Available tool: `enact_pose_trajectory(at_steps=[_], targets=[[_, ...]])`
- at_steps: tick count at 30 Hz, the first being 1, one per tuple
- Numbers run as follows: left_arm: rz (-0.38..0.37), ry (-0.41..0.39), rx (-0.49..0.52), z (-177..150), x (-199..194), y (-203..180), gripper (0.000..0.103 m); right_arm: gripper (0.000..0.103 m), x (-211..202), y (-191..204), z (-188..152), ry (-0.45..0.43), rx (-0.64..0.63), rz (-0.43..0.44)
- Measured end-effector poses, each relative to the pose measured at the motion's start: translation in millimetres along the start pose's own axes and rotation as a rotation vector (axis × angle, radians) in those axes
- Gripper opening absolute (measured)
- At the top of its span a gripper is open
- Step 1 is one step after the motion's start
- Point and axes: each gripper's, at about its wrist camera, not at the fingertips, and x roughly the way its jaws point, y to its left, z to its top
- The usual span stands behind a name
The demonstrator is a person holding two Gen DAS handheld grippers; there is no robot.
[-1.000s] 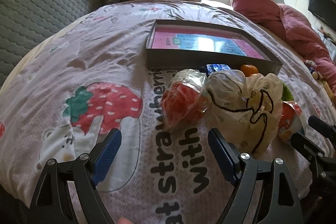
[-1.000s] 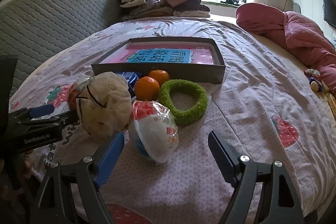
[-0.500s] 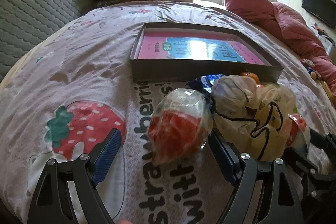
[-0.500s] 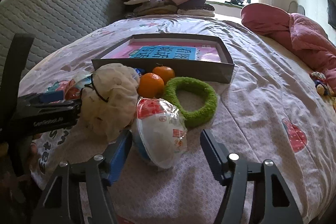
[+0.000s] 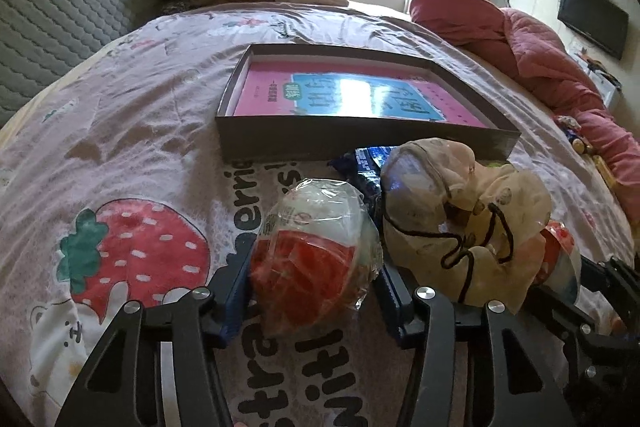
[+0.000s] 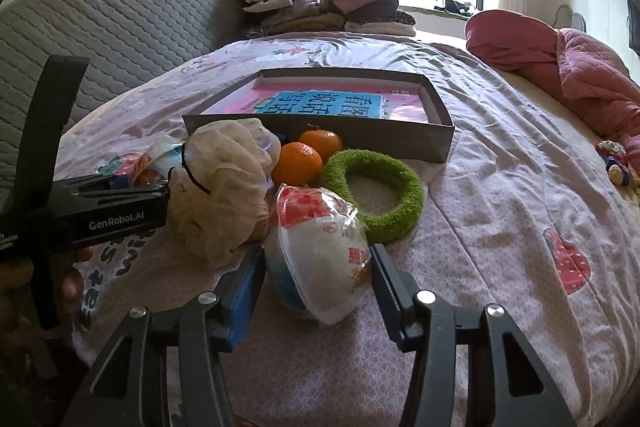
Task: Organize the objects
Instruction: 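Grasp the red-filled wrapped ball with left tool while right tool grasps white-red wrapped ball, then carry the red wrapped ball over the tray with left tool while right tool carries its ball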
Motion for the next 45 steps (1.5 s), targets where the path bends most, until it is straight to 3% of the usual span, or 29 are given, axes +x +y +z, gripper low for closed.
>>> enact_pose_trajectory(at_steps=[17,45], targets=[[-0.058,-0.012,-0.056,-15,-28,4,0.054,0.053,-20,-4,4,-0.028,0.017,0.002],[-0.023,-0.094,-0.045,-13,-84,-21,0.054,0.053,-50,-6,14,-0.121,0.014,0.016]])
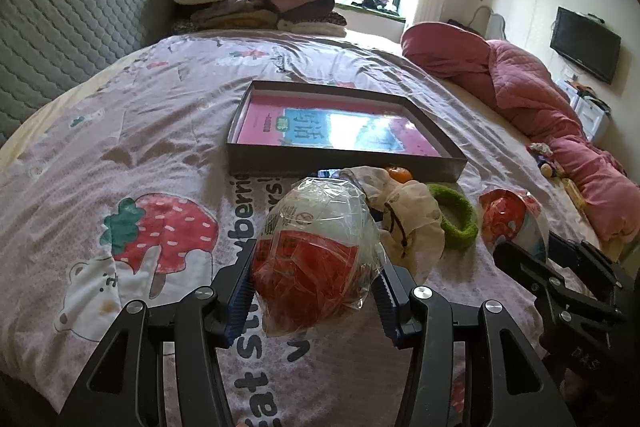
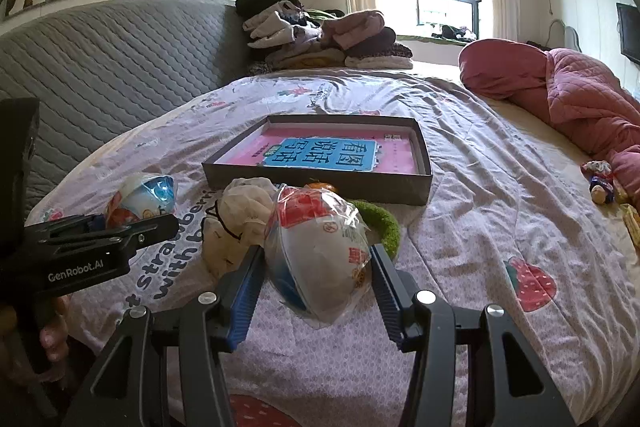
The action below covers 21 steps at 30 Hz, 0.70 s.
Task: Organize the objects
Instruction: 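Carry the red wrapped ball over the tray with left tool while right tool carries its ball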
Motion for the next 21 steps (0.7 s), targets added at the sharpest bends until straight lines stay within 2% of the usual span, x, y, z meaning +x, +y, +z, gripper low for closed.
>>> enact_pose_trajectory(at_steps=[21], targets=[[-0.014,-0.027,0.0,9,10,-6,0.054,0.053,23,-10,11,0.001,0.002,-0.011]])
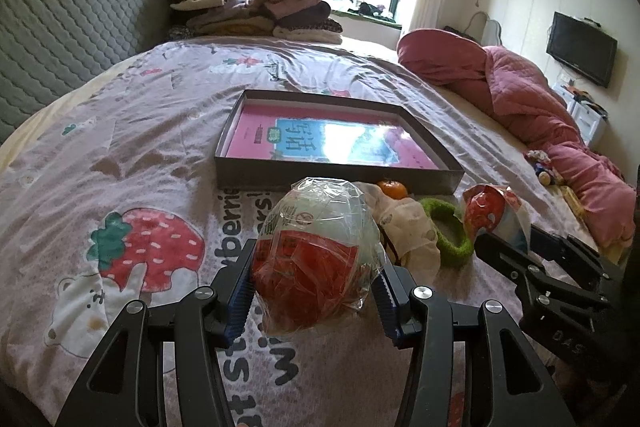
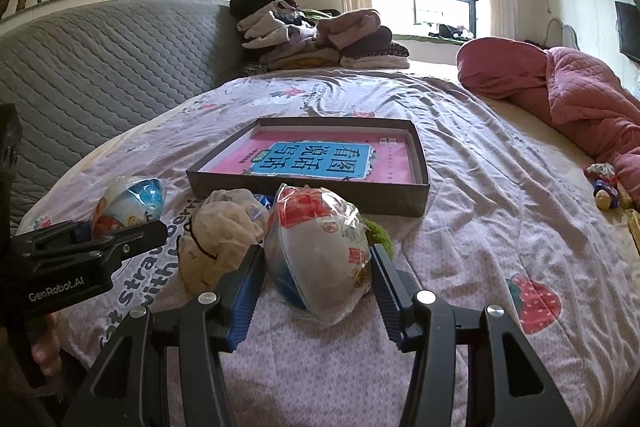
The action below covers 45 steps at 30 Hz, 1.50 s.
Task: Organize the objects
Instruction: 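Carry the red wrapped ball over the tray with left tool while right tool carries its ball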
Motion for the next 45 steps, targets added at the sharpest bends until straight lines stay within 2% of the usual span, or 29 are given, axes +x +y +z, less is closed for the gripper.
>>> enact_pose_trajectory(at_steps=[4,12,16,26,45], targets=[[0.012,-0.025,0.017,7,3,-3,0.054,0.053,7,-1,5,-0.002,-0.002,-0.002],[0.0,-0.024,0.005,22,17,1,0.054,0.053,23,-5,11,0.011,-0.003,-0.007],[0.027,-0.045,0.03,30,23,0,0.054,0.053,30,-8,17,0.009,-0.003,-0.013],[0.031,-0.022,0.018,46,45,3,0.054,0.053,44,-13,38,-0.01,0.003,-0.028],[0.021,-0.047,0.034,77,63,0,0.054,0.053,56,-23,69,-0.033,0.014,-0.053]])
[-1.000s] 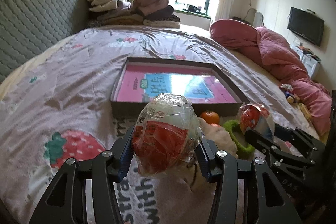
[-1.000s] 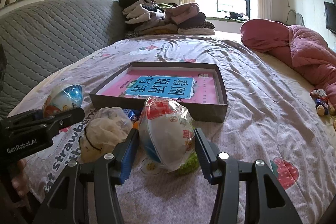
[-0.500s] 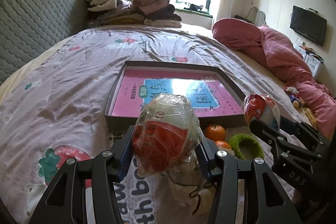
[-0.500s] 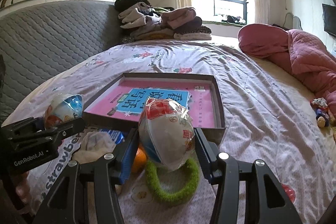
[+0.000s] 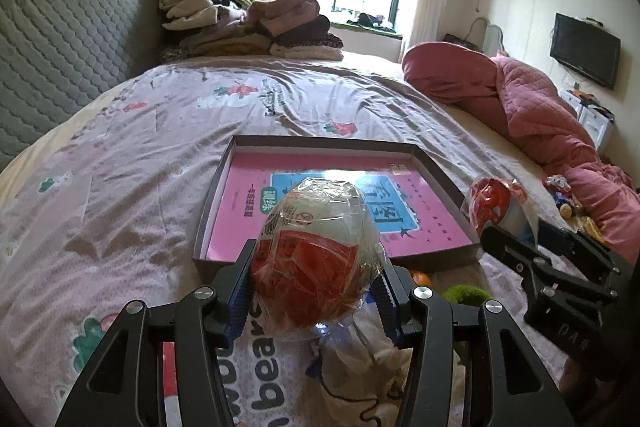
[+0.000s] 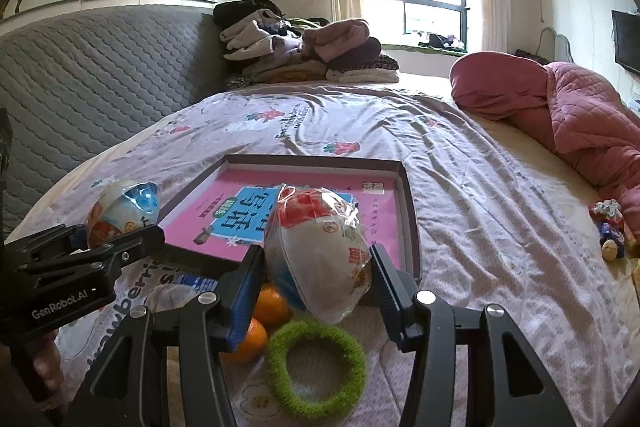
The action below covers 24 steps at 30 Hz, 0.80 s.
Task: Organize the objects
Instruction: 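Carry the red wrapped ball over the tray with left tool while right tool carries its ball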
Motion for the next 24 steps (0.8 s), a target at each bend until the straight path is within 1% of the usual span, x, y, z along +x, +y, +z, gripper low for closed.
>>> enact_pose_trajectory(at_steps=[5,15,19,24], targets=[[-0.004,0.012,0.004,8,9,3,0.054,0.053,5,-5,7,-0.005,0.005,-0.015],[0.013,0.016,-0.009,26,28,12,0.054,0.053,24,-5,19,-0.002,0.001,-0.025],[0.012,0.044,-0.013,32,42,15,0.054,0.053,35,-6,23,0.002,-0.002,-0.037],[0.016,0.059,-0.018,35,56,19,0.054,0.053,48,-6,25,0.014,-0.001,-0.035]])
